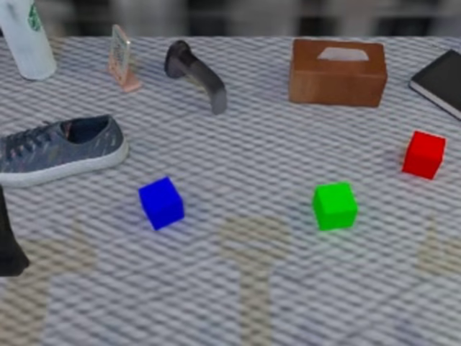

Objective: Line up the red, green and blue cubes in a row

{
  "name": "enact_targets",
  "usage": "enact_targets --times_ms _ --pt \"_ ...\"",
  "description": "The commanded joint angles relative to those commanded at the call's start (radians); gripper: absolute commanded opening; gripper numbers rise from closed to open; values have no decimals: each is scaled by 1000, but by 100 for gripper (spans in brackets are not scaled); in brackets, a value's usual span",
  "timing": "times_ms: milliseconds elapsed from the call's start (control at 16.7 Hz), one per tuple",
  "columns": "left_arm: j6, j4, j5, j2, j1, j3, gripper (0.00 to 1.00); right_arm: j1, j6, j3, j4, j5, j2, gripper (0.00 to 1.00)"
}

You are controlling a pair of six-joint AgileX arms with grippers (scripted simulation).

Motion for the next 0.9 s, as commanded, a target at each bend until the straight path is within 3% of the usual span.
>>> enact_targets --times_ms 420,900 --pt "0 0 0 0 0 0 100 13 -90 154 -100 -7 154 100" --pt "0 0 0 0 0 0 100 37 -443 805 -503 0 901 100"
